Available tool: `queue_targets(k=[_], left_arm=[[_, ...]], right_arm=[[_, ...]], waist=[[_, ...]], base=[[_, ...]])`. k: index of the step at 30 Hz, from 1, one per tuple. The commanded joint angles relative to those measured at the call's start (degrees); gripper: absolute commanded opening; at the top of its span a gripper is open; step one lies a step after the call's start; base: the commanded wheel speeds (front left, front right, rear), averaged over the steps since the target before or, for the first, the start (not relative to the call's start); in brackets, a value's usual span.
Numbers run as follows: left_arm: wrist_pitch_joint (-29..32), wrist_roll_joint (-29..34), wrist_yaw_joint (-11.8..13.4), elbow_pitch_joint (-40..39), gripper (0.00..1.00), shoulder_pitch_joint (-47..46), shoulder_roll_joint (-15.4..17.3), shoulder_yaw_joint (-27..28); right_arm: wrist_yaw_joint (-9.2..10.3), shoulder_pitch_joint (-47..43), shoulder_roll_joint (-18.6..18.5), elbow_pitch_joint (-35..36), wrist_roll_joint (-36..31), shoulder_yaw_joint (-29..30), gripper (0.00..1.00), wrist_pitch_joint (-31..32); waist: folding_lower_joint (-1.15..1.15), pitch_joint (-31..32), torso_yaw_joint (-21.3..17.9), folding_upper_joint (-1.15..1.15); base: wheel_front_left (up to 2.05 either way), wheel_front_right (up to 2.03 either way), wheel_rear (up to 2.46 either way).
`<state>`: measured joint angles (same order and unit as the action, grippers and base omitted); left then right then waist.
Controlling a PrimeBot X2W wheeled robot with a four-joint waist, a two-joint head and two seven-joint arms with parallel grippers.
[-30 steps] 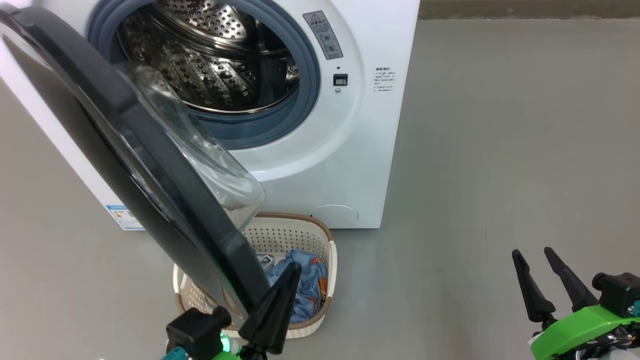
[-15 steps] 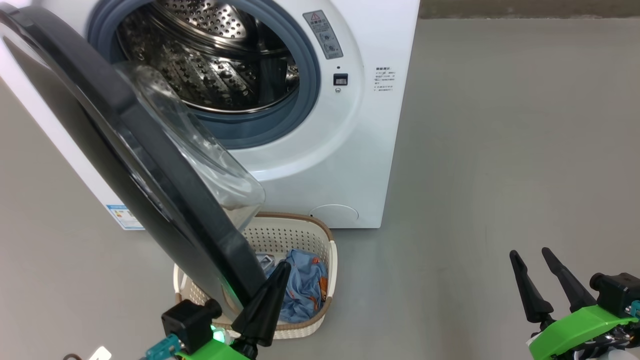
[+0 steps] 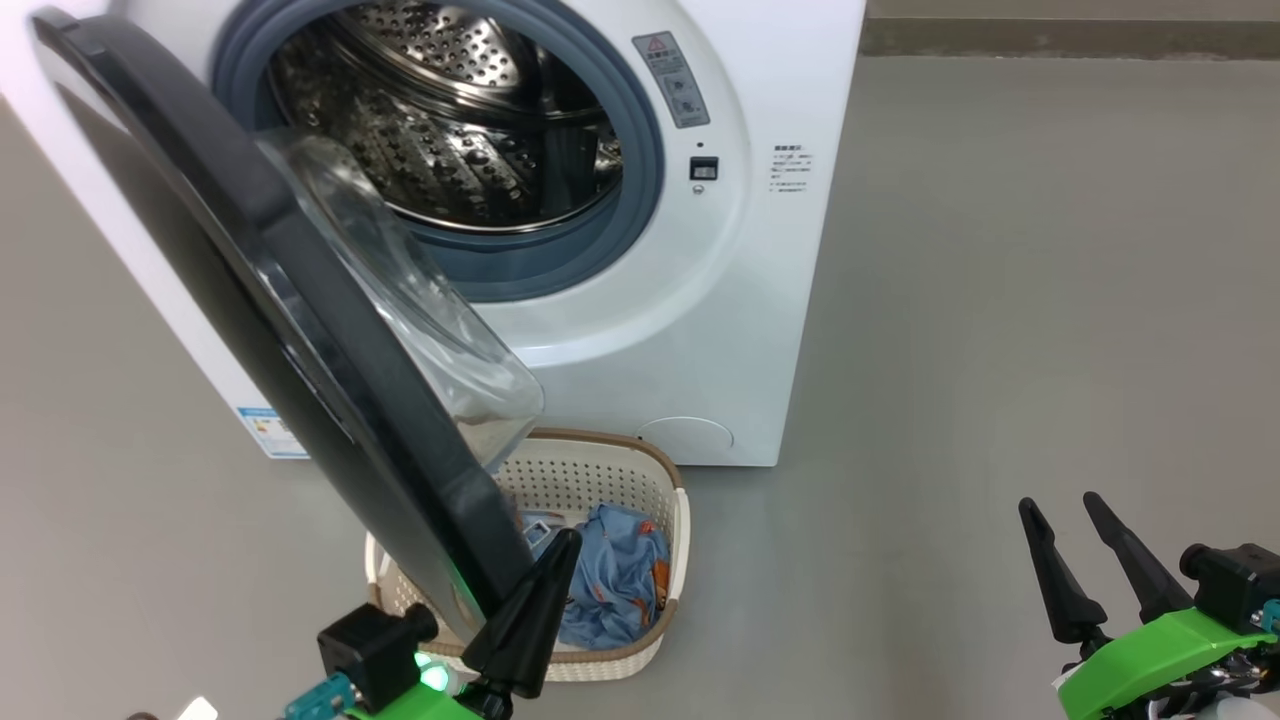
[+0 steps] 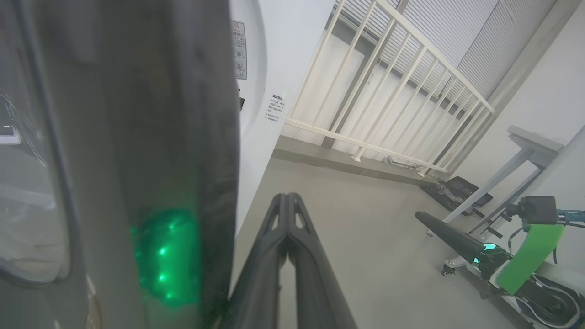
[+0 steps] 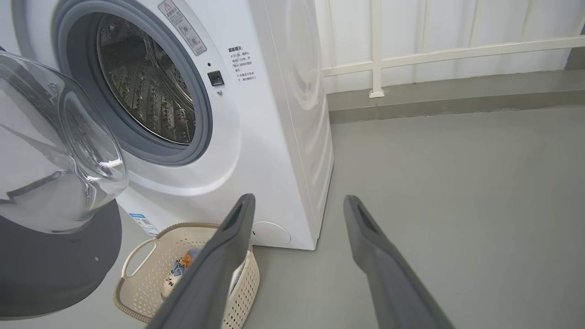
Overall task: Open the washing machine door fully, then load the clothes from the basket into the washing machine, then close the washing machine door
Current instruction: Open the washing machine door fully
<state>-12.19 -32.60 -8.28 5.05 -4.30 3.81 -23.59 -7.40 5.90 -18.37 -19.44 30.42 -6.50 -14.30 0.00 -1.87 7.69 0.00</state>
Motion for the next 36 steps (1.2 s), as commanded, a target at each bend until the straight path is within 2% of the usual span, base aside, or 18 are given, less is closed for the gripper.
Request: queue_targets(k=[1,26,36], left_arm=[[-1.24,-0.47,1.11,-0.93,0.00,-1.40,2.30,4.34],[-0.53,0.29,3.72,-5.79,0.00,2.66,3.57,3.24],[0.12,1.21,6.35,-9.13,0.00,4.73,4.83,3.93]], right_arm=[[-0.09,0.35,-1.19,1.59,-0.41,-1.00,1.00,-0.70],[-0.09,0.75,-2.00,2.16,-0.94,-1.02,1.00,-0.70],[-0.09,0.76,-1.91,2.36,-0.99,-1.17,1.00,-0.70]], waist=[[0.00,-0.06,0.60,0.00],[0.00,-0.91,12.12,0.00],[0.00,-1.27,17.47,0.00]], base=[[0.00,0.00,0.00],[0.00,0.00,0.00],[0.00,0.00,0.00]])
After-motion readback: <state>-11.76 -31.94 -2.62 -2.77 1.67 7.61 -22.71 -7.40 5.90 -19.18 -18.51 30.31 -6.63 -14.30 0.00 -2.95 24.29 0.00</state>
